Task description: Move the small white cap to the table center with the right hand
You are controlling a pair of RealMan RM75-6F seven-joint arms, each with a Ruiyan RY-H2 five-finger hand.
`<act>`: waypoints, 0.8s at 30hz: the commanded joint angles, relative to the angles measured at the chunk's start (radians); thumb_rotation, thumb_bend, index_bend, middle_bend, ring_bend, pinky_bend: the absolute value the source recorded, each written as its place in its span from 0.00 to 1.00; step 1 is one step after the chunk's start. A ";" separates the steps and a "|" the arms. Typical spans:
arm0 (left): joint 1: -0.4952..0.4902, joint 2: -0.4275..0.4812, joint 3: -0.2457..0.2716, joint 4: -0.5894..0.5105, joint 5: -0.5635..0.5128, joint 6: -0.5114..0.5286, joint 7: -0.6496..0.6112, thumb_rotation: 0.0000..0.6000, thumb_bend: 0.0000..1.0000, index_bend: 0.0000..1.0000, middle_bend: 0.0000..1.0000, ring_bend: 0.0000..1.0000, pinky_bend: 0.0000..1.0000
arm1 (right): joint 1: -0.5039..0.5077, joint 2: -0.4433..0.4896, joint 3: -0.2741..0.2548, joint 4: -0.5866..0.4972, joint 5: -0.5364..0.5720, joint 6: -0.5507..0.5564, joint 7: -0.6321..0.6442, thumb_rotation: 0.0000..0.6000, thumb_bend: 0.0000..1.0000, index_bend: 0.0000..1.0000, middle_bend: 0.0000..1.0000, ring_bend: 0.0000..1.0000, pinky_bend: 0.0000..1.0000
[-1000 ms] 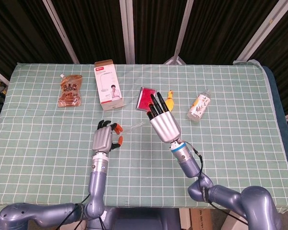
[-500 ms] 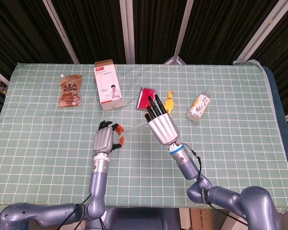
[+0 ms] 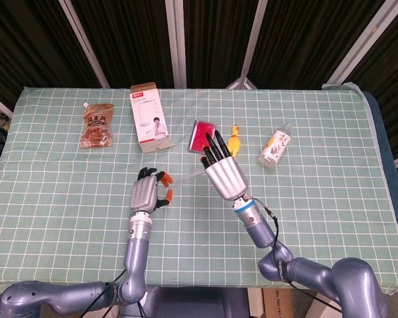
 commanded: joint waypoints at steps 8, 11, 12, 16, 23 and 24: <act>-0.004 -0.010 -0.005 0.002 -0.003 0.001 0.000 1.00 0.64 0.48 0.52 0.16 0.09 | -0.003 -0.008 -0.005 -0.017 -0.003 0.004 -0.004 1.00 0.36 0.60 0.30 0.04 0.00; -0.006 -0.011 -0.006 0.004 -0.004 -0.002 -0.002 1.00 0.64 0.48 0.52 0.16 0.09 | -0.003 -0.010 -0.006 -0.021 -0.005 0.004 -0.005 1.00 0.36 0.60 0.30 0.04 0.00; -0.006 -0.012 -0.006 0.005 -0.003 -0.004 -0.003 1.00 0.64 0.48 0.52 0.16 0.09 | -0.003 -0.011 -0.006 -0.022 -0.005 0.004 -0.006 1.00 0.36 0.60 0.30 0.04 0.00; -0.007 -0.016 -0.004 0.009 -0.004 -0.008 -0.005 1.00 0.64 0.48 0.52 0.16 0.09 | -0.006 -0.013 -0.008 -0.019 -0.003 0.002 -0.011 1.00 0.36 0.60 0.30 0.04 0.00; -0.008 -0.021 -0.005 0.008 -0.006 -0.010 -0.008 1.00 0.64 0.48 0.52 0.16 0.09 | -0.006 -0.017 -0.007 -0.017 -0.003 0.001 -0.012 1.00 0.36 0.60 0.30 0.04 0.00; -0.008 -0.021 -0.005 0.008 -0.005 -0.009 -0.008 1.00 0.64 0.48 0.52 0.16 0.09 | -0.006 -0.017 -0.007 -0.017 -0.003 0.001 -0.012 1.00 0.36 0.60 0.30 0.04 0.00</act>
